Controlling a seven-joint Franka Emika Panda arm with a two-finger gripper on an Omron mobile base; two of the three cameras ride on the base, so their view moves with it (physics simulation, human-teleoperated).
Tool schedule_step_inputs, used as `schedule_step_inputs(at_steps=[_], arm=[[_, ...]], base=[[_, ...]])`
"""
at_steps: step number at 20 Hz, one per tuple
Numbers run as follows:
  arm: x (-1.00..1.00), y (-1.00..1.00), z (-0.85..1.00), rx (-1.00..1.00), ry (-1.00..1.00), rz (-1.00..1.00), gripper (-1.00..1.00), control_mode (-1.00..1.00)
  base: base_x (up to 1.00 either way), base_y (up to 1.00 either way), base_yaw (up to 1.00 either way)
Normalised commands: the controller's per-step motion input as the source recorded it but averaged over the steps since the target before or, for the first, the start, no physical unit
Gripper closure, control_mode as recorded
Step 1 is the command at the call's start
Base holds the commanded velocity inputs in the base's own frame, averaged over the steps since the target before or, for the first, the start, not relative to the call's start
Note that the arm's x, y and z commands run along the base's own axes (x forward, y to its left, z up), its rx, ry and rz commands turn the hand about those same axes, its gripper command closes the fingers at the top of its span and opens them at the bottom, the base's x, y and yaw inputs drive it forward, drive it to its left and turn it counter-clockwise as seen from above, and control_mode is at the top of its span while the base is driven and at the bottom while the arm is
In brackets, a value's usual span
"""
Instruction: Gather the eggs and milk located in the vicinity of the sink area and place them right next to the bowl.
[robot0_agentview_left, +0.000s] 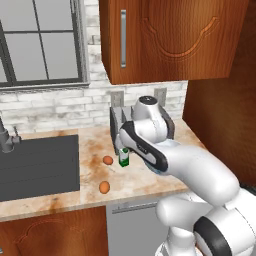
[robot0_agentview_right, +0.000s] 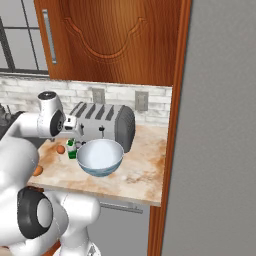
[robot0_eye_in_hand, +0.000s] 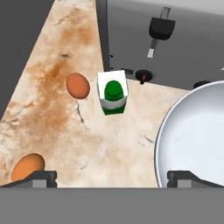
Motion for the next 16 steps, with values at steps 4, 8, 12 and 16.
schedule_step_inputs(at_steps=[4,8,12,16], arm=[[0.19,0.07,-0.16,0.0,0.0,0.0,-1.0,-1.0],[0.17,0.0,-0.16,0.0,0.0,0.0,-1.0,-1.0],[0.19,0.0,-0.21,0.0,-0.01,0.0,-1.0,-1.0],[0.19,0.01,-0.27,0.0,0.0,0.0,-1.0,-1.0]], base=[[0.0,0.0,0.0],[0.0,0.0,0.0],[0.0,0.0,0.0],[0.0,0.0,0.0]])
